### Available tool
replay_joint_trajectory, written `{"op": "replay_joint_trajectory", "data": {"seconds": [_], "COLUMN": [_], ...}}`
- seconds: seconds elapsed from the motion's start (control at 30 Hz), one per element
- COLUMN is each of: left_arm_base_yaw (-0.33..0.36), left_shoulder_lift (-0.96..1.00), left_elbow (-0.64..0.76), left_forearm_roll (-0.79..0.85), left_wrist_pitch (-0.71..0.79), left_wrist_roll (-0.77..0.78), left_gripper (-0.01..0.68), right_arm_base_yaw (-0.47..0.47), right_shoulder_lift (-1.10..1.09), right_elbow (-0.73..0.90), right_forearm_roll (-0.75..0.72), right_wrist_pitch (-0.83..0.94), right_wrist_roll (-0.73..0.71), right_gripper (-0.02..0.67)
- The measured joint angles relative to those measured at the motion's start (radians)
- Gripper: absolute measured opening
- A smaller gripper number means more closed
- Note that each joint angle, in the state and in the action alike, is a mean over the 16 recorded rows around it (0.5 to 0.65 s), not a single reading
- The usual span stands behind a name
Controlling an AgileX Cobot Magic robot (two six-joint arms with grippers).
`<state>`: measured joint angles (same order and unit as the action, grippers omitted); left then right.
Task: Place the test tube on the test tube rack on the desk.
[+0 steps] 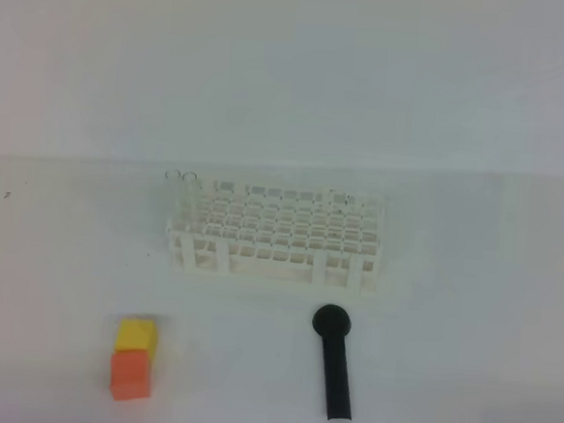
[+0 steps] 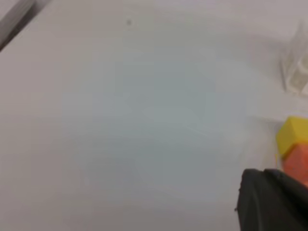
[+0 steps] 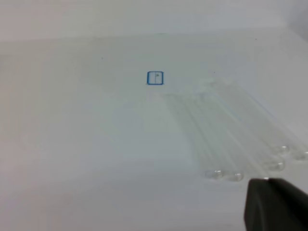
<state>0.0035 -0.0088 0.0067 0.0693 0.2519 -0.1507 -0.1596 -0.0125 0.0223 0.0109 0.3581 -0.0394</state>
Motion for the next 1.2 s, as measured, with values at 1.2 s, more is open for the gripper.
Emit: {"op": "replay_joint_trajectory", "data": {"seconds": [1.2], "left_arm_base_yaw": [-0.004], "left_shoulder_lift": [-0.001], "left_elbow": [-0.002], "left_forearm_roll": [0.002], "left_wrist_pitch": [0.098], "left_wrist_roll": [0.049], "left_gripper": [-0.001], "right_arm_base_yaw": [0.084], "right_shoulder_lift": [0.000], "right_elbow": [0.000], "right_forearm_roll": [0.000], "right_wrist_pitch": [0.000], "right_wrist_roll": [-0.002], "right_gripper": [-0.001]}}
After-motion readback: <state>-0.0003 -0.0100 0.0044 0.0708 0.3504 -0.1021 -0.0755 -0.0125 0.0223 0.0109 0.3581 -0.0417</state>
